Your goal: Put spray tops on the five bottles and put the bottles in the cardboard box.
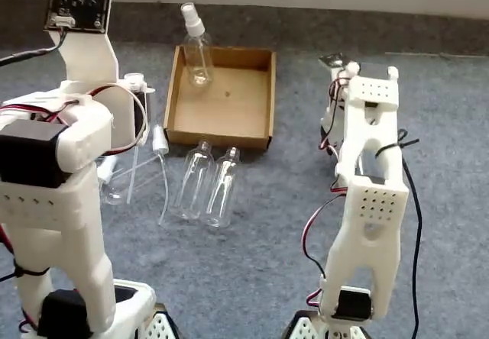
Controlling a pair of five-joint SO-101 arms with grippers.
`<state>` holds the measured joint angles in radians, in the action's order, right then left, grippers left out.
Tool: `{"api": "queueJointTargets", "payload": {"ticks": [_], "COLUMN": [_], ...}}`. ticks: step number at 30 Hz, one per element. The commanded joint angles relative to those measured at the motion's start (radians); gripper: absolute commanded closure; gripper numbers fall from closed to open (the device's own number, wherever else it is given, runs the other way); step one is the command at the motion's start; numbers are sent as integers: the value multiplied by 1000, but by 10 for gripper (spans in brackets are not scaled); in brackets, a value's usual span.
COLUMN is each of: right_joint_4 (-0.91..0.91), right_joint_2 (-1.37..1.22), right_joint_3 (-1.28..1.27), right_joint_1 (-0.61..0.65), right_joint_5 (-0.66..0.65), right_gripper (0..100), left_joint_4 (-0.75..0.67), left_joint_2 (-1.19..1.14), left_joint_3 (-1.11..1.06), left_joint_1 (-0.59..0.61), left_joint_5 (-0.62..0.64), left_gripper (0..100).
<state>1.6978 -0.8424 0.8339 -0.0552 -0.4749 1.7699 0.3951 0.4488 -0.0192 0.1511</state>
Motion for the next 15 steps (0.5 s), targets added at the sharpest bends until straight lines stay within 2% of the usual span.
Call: {"api": "queueJointTargets", "payload": {"ticks": [1,8,15], "right_joint_4": [62,-22,-28], "right_joint_2": [27,24,-59], "right_joint_3": [119,142,150], "right_joint_1": [-15,-12,-15], "right_joint_5": [-9,-8,92], "right_gripper": [709,709,710], "left_joint_4": [-3,-3,-2], "left_joint_2": [19,21,25], "left_joint_3": [-2,-2,-2], "left_joint_1": [-13,-13,-13], "left_joint_5": [-3,-3,-3], "left_gripper": [940,940,940]}}
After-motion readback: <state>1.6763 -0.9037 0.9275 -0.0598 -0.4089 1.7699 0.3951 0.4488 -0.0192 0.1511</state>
